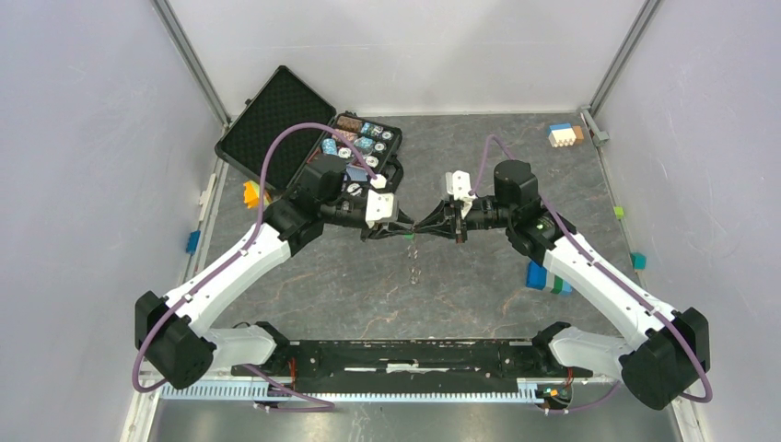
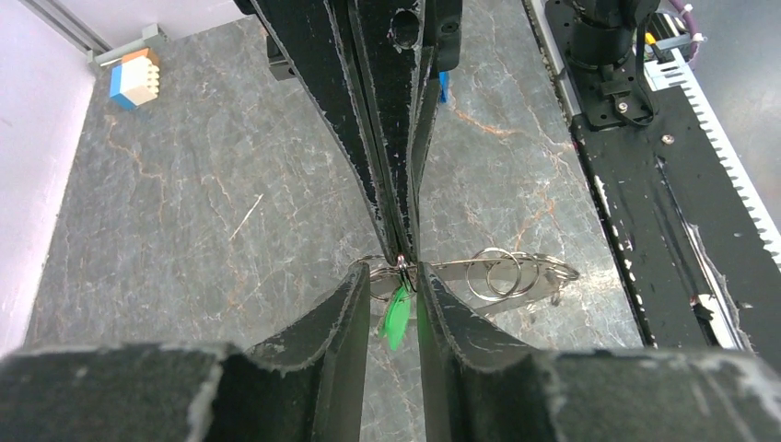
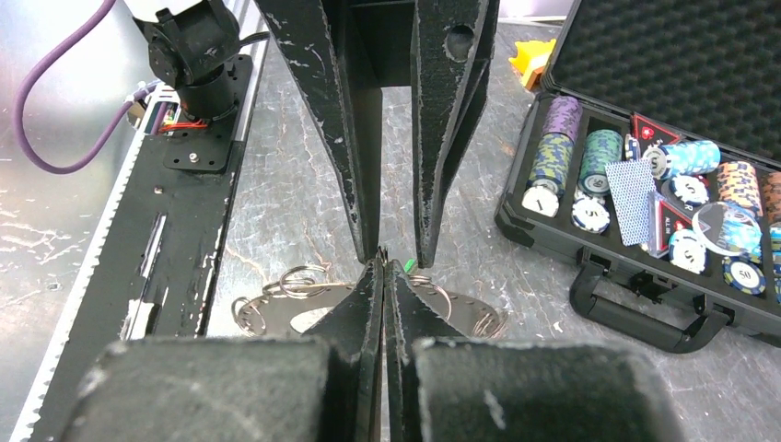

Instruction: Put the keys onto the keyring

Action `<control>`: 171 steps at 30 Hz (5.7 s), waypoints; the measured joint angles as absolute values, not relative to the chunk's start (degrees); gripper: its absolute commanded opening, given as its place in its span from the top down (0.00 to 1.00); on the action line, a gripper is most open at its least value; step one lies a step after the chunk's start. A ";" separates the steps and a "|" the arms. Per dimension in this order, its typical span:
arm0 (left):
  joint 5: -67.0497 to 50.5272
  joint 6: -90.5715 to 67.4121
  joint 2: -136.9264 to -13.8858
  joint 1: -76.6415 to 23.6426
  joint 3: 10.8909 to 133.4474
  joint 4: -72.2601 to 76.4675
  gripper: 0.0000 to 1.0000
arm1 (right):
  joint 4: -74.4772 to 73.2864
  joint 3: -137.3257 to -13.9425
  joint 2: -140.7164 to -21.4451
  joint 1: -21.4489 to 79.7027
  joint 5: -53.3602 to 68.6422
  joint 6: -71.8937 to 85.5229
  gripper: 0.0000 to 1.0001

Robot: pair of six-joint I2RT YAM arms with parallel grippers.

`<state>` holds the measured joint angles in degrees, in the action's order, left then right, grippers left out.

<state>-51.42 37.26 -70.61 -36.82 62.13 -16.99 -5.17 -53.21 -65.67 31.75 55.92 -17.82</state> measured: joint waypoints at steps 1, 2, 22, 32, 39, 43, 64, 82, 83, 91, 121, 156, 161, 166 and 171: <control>-51.55 36.91 -70.61 -36.82 62.13 -17.15 0.70 | -5.15 -53.21 -65.67 31.75 55.92 -17.82 1.00; -51.62 36.77 -70.63 -36.82 62.13 -17.26 0.72 | -5.15 -53.21 -65.67 31.75 55.92 -17.82 1.00; -52.58 34.76 -70.61 -36.71 61.49 -17.12 0.98 | -4.95 -52.73 -65.65 31.75 55.92 -18.13 1.00; -52.38 24.49 -70.63 -36.45 60.53 -14.76 0.98 | -2.74 -50.63 -64.79 31.75 54.92 -19.16 0.97; -51.09 22.59 -70.63 -36.45 60.53 -14.46 0.98 | -2.55 -50.41 -64.77 31.75 53.69 -19.64 0.92; -50.35 23.27 -70.63 -36.51 60.60 -15.11 0.98 | -2.85 -50.33 -64.99 31.79 52.71 -19.77 0.89; -44.99 30.39 -71.68 -39.13 67.11 -27.40 0.98 | -13.45 -55.18 -68.14 33.01 49.23 -25.52 0.76; -40.58 32.71 -73.49 -40.53 71.31 -34.24 0.98 | -24.16 -61.49 -70.30 36.38 49.58 -34.00 0.77; -40.56 32.71 -73.49 -40.60 71.31 -34.26 0.98 | -24.14 -61.49 -70.30 36.38 49.56 -34.00 0.79; -40.62 32.73 -73.52 -40.75 71.31 -34.44 0.98 | -23.38 -61.47 -70.35 36.38 49.04 -33.45 1.00; -47.27 23.55 -69.73 -36.60 63.81 -18.96 0.84 | -4.40 -53.10 -67.16 33.52 53.39 -18.83 1.00; -63.09 6.44 -69.41 -31.16 47.57 15.27 0.71 | -0.97 -52.60 -67.18 31.42 56.38 -13.13 1.00; -63.16 -1.41 -68.95 -29.65 43.03 25.61 0.68 | 0.05 -52.58 -67.18 31.27 56.55 -12.99 1.00; -63.24 -12.84 -69.32 -27.79 38.87 38.44 0.58 | 2.59 -52.58 -67.16 30.98 56.53 -12.38 1.00; -63.59 -19.22 -70.32 -27.33 38.76 46.13 0.57 | 3.90 -52.58 -67.18 30.96 56.47 -11.84 1.00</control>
